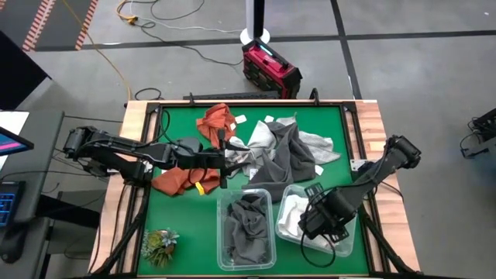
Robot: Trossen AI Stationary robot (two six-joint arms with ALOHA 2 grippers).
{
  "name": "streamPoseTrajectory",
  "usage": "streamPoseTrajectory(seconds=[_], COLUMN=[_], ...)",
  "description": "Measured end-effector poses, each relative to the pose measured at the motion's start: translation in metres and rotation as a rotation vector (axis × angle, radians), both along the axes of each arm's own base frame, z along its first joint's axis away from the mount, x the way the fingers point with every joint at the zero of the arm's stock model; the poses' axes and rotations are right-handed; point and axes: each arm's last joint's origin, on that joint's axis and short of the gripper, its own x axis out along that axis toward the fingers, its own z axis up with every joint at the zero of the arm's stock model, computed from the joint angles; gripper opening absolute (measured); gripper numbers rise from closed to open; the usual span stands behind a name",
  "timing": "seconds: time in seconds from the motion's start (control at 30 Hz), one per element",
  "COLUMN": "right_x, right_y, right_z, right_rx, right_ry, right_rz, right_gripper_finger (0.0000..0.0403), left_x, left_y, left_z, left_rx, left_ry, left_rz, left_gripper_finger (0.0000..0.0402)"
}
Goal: Sort towels by color in basket
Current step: Put the right white towel into the right transparent bin, then adjust the right transparent bin
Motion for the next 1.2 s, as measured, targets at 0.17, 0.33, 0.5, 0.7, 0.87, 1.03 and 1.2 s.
streamPoseTrajectory(seconds=[0.17, 0.33, 0.5, 0.7, 0.87, 1.03, 1.2], right_x=[0.006, 0.018, 0.031, 0.045, 0.048, 0.047, 0.046], right_y=[-0.013, -0.035, -0.062, -0.083, -0.085, -0.085, -0.078], right_z=[0.015, 0.016, 0.015, 0.004, -0.016, -0.032, -0.037], right_rx=[-0.117, -0.144, -0.164, -0.093, -0.03, 0.001, 0.045], right_ry=[-0.086, -0.089, -0.109, -0.116, -0.075, -0.034, -0.024], right_rz=[-0.028, -0.159, -0.313, -0.447, -0.458, -0.468, -0.437], right_gripper_finger=[0.0262, 0.026, 0.026, 0.026, 0.0257, 0.0212, 0.0115], left_x=[0.0, 0.0, 0.0, 0.0, 0.0, 0.0, 0.0], left_y=[0.0, 0.0, 0.0, 0.0, 0.0, 0.0, 0.0], left_z=[0.0, 0.0, 0.0, -0.001, -0.001, -0.001, -0.001], left_rx=[0.0, -0.005, -0.005, -0.004, 0.004, 0.004, 0.004], left_ry=[0.001, 0.003, 0.004, 0.01, 0.012, 0.01, 0.01], left_rz=[0.0, 0.0, 0.0, 0.0, 0.0, 0.0, 0.0], left_gripper_finger=[0.0173, 0.0173, 0.0173, 0.0173, 0.0173, 0.0173, 0.0173])
